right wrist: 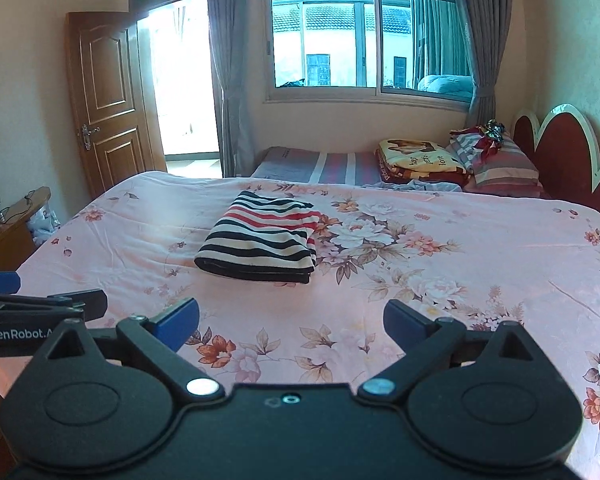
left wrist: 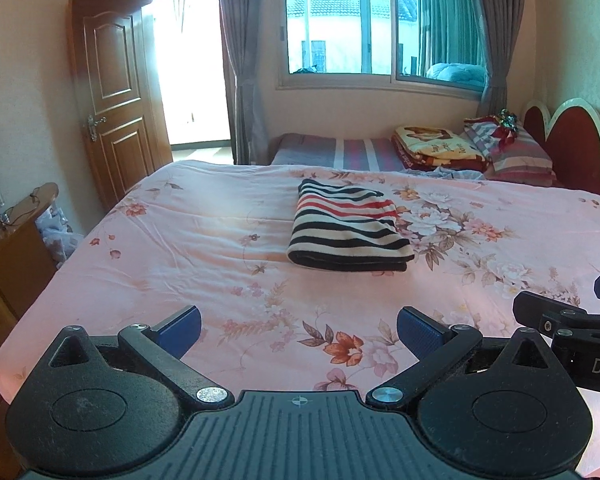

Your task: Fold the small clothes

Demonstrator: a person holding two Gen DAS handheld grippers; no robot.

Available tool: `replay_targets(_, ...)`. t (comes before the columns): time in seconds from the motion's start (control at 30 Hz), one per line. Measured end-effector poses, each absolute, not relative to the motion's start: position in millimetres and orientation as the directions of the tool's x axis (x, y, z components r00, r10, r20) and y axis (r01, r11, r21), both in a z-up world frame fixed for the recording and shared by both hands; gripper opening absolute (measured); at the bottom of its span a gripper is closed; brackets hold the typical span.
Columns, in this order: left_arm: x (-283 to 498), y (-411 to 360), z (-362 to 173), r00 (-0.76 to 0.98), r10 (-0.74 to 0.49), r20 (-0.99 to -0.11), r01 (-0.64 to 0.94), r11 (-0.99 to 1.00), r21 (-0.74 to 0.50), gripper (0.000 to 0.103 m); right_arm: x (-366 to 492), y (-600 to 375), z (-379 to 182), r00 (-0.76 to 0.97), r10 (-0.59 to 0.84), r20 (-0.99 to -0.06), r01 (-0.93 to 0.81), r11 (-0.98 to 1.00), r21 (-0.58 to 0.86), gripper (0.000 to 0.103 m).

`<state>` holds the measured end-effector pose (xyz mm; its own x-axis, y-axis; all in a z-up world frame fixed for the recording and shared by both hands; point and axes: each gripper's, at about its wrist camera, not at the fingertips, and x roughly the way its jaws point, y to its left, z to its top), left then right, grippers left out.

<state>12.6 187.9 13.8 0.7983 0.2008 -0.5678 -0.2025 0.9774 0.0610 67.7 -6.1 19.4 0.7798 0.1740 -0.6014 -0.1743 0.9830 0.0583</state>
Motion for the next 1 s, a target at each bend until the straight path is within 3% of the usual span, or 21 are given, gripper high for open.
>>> replay_targets(1.0,9.4,179.0,16.9,0.795,0.207,-0.57,-0.205,0.976,0.069,0.103,62.0,-3.8,17.4,0.792,0.148,-0.592,-0.15,0.988,0.046,0.099)
